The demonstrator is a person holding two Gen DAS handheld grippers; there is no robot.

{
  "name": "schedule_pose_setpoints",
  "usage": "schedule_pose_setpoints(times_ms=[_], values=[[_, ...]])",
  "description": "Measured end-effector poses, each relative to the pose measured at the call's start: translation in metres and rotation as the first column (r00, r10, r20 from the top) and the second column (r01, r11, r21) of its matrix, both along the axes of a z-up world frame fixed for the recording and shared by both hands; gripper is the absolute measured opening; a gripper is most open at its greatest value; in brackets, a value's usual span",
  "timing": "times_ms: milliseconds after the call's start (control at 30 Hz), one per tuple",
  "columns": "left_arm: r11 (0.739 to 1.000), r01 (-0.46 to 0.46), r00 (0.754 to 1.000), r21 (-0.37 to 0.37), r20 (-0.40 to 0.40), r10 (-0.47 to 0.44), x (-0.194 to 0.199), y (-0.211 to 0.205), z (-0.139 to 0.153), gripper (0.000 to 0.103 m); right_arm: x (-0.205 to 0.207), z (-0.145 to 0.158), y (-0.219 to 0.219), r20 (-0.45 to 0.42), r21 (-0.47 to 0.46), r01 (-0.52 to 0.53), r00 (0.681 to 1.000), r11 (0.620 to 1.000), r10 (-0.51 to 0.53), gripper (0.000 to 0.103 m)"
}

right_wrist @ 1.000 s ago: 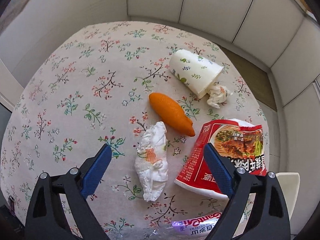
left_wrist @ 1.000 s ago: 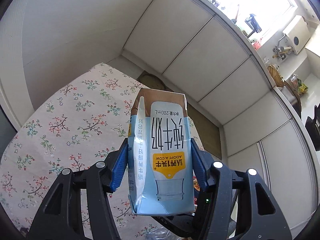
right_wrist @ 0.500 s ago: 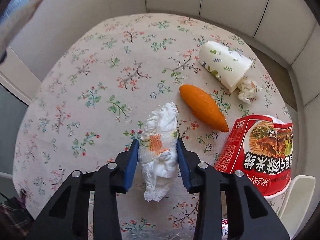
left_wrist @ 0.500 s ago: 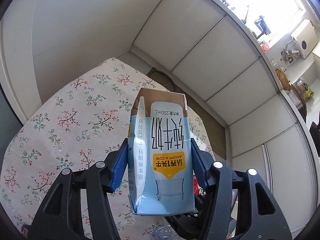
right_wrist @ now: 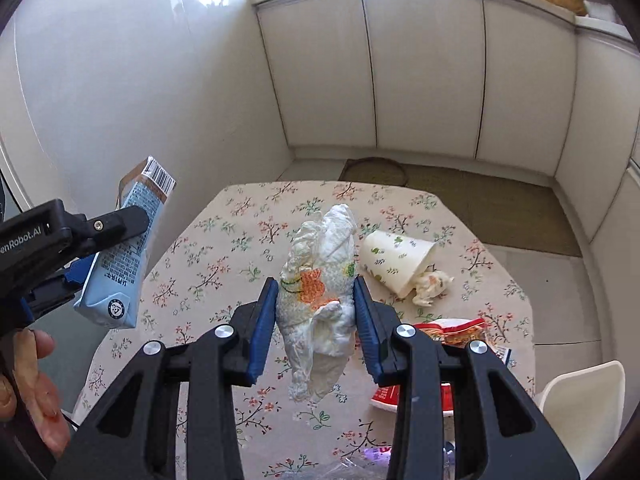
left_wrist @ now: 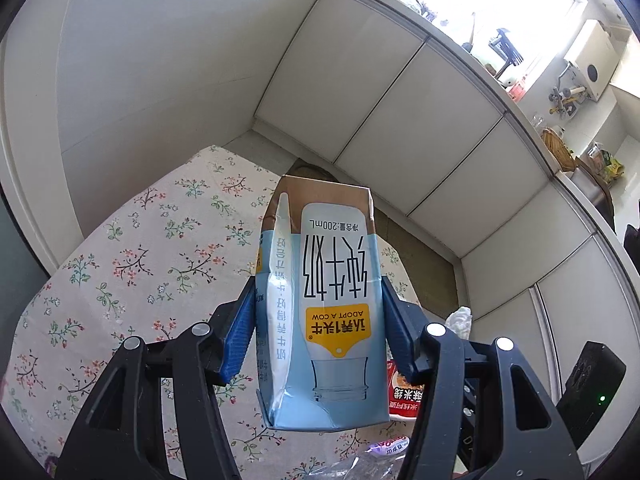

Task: Collect trash
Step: 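Carry the carton and tissue over the white bin and open both grippers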

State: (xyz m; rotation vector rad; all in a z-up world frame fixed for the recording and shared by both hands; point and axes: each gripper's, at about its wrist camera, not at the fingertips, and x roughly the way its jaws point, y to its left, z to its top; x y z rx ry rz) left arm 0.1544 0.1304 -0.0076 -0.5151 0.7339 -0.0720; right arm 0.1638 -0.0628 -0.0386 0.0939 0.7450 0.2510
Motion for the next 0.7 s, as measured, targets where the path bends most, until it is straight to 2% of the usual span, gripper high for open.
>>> schedule_pose_setpoints(times_ms=[267, 467, 700], values=[[0.997, 0.011, 0.994, 0.075, 0.106, -0.019, -0.011, -0.028, 0.020, 0.055, -0.014, 0.017, -0.027, 0.083, -0.023, 0.085, 0.993, 0.996, -0.083, 0.038], [0.992, 0.044, 0.987, 0.118, 0.151, -0.061, -0.016, -0.053, 0.027, 0.055, -0.023, 0.027, -0.053, 0.125, -0.064, 0.154, 0.981, 0.986, -0.146, 0.038], [0.987, 0.096, 0.979, 0.129, 0.169, -0.117, -0.021, -0.086, 0.029, 0.055, -0.034, 0.032, -0.089, 0.139, -0.077, 0.218, 0.969, 0.973, -0.206, 0.038]])
